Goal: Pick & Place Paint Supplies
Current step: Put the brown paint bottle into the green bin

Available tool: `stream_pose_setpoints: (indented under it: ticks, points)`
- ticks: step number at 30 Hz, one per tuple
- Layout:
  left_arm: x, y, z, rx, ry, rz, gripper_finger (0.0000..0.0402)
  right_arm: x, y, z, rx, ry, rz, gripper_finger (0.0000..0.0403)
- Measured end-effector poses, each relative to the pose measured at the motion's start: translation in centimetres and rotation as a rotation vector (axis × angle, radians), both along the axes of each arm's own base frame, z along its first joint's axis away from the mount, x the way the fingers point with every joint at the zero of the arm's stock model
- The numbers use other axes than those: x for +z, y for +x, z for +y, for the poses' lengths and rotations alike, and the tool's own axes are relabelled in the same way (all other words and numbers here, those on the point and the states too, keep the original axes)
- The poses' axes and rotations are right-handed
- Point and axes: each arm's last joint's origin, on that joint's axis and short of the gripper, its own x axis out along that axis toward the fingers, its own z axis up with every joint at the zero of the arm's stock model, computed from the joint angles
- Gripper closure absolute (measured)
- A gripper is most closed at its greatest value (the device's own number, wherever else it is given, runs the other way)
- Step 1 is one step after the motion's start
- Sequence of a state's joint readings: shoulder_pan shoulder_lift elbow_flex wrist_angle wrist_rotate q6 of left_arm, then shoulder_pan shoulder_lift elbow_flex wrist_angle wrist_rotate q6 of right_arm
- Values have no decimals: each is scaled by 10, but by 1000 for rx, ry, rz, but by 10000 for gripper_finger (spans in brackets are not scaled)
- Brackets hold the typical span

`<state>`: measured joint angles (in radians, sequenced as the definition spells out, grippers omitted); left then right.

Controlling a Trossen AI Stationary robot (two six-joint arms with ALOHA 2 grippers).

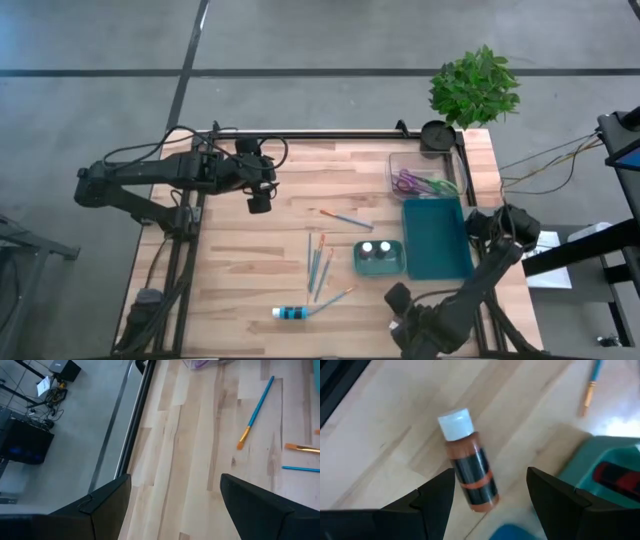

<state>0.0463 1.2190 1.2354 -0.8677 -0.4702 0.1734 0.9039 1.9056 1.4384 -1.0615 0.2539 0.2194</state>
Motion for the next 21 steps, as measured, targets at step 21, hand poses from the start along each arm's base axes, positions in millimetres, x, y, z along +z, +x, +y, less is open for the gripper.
stream_pose_setpoints:
  ticks: [21]
  points:
    - [0, 0, -1, -24, -27, 0, 89, -59, -10, -5, 59, 1, 66, 158]
